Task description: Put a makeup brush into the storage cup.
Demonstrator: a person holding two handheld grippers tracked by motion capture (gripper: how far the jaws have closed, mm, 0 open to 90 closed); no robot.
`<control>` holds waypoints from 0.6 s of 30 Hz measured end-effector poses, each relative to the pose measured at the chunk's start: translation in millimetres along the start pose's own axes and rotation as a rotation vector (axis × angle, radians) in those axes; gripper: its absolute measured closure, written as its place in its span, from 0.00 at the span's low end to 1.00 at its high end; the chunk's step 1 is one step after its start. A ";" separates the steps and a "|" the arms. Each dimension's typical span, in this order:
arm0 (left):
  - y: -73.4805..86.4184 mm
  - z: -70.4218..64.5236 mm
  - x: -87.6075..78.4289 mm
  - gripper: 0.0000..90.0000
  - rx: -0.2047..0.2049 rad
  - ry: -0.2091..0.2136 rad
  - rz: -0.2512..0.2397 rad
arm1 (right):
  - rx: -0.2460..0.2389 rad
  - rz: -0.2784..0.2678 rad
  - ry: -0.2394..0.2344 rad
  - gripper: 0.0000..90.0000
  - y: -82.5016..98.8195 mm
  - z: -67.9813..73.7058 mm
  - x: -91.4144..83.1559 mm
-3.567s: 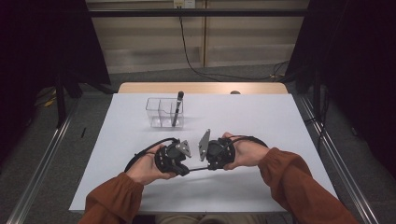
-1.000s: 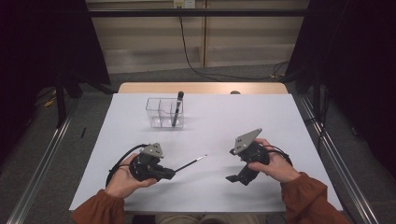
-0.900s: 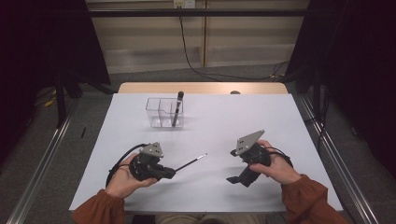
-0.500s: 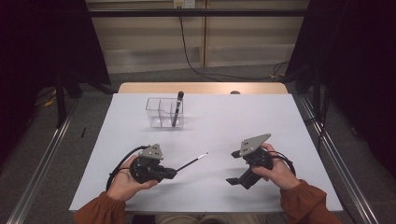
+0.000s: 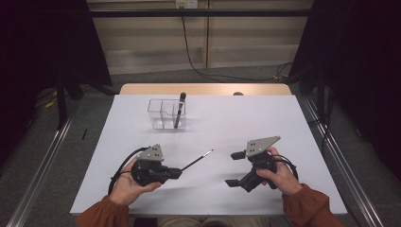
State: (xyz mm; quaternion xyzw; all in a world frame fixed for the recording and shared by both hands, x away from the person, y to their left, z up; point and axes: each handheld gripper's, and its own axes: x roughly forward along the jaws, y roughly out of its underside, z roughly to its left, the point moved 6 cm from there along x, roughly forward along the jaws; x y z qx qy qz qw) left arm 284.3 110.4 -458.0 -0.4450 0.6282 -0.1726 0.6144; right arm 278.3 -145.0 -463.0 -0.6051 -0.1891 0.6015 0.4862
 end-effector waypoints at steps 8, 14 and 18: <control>-6.0 -1.3 -0.2 0.95 -0.002 -0.007 -0.050 | 0.000 -0.091 0.052 0.02 -7.4 -1.3 1.7; -10.6 -5.3 1.4 0.95 -0.005 -0.016 -0.083 | -0.009 -0.172 0.122 0.02 -12.1 -1.5 4.7; -13.4 -6.7 2.6 0.95 0.004 -0.030 -0.102 | -0.019 -0.207 0.112 0.02 -14.7 1.2 7.8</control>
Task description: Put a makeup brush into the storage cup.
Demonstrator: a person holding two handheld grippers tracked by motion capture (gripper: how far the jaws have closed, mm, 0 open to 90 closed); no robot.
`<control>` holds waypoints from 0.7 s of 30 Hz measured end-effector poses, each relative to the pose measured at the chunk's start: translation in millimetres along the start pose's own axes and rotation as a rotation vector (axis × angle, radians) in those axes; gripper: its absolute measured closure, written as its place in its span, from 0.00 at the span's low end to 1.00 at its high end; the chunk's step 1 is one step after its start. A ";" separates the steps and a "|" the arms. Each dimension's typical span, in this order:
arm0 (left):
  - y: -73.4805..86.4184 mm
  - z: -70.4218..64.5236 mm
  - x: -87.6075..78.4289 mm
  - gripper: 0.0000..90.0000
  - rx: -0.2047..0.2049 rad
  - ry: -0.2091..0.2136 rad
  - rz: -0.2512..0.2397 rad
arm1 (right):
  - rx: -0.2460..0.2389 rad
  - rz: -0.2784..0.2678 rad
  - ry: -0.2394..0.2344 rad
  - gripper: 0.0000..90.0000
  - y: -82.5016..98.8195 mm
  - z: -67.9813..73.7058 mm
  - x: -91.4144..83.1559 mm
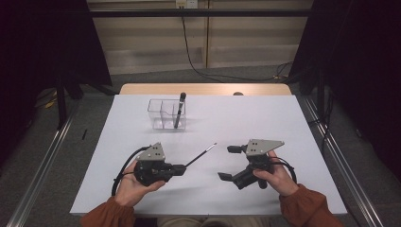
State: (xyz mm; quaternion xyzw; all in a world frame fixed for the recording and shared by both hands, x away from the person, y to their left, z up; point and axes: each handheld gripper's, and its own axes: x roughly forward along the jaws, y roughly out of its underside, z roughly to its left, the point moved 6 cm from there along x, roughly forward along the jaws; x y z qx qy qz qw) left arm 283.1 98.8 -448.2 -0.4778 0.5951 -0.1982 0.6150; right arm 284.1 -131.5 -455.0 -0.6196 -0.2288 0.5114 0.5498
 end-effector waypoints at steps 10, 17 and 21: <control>-4.7 -2.6 3.0 0.95 0.003 -0.001 -0.046 | -0.012 -0.070 0.001 0.04 -5.4 0.3 2.6; -8.1 -10.9 10.9 0.95 0.021 0.011 -0.056 | -0.009 -0.074 0.036 0.08 -7.9 -1.6 5.9; -9.1 -13.2 15.8 0.95 0.024 0.021 -0.054 | 0.012 -0.078 0.012 0.06 -9.7 1.7 7.3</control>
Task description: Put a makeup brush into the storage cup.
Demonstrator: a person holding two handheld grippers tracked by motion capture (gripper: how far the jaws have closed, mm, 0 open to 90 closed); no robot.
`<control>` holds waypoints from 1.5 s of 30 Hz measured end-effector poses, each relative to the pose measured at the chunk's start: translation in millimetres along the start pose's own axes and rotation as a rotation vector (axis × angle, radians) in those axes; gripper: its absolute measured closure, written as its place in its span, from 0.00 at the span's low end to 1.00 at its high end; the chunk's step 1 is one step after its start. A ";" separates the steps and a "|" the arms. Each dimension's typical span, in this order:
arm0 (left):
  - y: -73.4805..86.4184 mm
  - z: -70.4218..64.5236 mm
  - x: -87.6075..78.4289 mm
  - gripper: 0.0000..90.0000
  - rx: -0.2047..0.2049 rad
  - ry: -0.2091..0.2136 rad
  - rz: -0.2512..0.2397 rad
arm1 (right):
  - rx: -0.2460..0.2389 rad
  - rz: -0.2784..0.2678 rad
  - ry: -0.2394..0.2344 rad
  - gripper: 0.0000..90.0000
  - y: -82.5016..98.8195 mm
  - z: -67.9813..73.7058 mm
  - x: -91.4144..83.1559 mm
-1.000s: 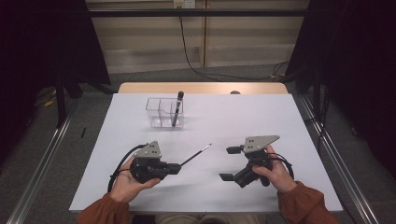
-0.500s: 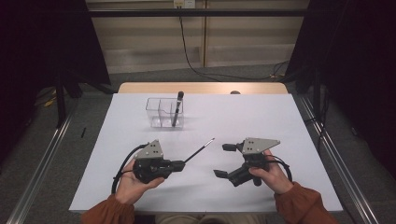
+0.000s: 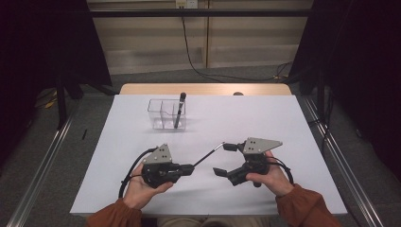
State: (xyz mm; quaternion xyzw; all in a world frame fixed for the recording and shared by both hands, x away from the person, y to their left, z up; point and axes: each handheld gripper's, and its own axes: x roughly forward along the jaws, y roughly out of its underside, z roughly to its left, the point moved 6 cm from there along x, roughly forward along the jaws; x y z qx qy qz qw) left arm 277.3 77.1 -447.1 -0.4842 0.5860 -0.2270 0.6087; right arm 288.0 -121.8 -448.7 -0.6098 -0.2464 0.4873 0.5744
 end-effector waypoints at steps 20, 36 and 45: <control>1.2 -5.0 10.7 0.95 0.018 0.003 -0.011 | 0.070 -0.034 -0.057 0.49 -7.2 1.7 1.1; 7.5 -8.8 20.3 0.95 0.033 0.021 0.015 | 0.112 -0.056 -0.129 0.81 -9.4 -0.9 -3.9; 8.2 -8.7 24.7 0.95 0.046 0.017 0.014 | 0.184 -0.053 -0.179 0.89 -11.4 -1.5 -6.2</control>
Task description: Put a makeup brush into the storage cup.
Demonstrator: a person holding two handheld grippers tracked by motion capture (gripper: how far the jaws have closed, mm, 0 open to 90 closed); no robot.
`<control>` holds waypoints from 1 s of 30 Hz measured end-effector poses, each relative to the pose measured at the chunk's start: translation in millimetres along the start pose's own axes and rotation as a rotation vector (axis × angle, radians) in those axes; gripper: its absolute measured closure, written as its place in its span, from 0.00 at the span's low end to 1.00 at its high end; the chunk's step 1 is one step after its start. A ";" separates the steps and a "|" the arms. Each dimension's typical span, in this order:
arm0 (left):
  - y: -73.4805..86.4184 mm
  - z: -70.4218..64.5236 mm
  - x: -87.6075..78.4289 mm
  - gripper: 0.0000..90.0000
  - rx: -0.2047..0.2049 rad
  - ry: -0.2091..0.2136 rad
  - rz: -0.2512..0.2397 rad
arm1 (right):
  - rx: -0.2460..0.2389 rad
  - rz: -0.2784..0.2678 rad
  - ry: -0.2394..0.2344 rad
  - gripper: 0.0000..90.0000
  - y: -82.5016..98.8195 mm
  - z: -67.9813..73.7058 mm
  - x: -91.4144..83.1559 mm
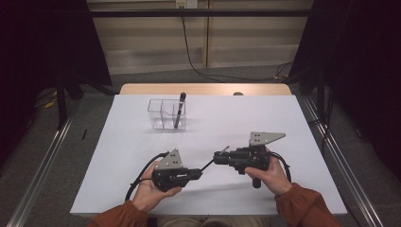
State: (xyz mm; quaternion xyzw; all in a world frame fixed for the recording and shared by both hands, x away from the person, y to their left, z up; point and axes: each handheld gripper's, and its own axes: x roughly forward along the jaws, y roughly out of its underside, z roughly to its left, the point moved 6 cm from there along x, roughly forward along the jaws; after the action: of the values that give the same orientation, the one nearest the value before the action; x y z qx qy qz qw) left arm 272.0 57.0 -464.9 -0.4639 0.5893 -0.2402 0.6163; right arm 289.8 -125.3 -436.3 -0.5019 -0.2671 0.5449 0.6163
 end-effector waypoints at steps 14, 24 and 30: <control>0.6 5.1 2.4 0.90 -0.003 -0.027 -0.021 | 0.027 -0.018 -0.061 0.95 -4.0 3.3 1.4; -2.3 7.7 -1.7 0.76 -0.021 -0.048 -0.057 | 0.023 -0.007 -0.057 0.95 -4.9 2.4 0.1; -5.2 13.2 -6.7 0.62 -0.078 -0.063 -0.076 | 0.027 0.014 -0.052 0.95 -6.8 0.6 -2.1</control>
State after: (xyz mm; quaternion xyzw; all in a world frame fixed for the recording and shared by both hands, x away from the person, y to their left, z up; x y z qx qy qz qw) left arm 284.6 64.1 -458.7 -0.5171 0.5604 -0.2254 0.6064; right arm 291.4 -126.4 -429.4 -0.4812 -0.2721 0.5657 0.6119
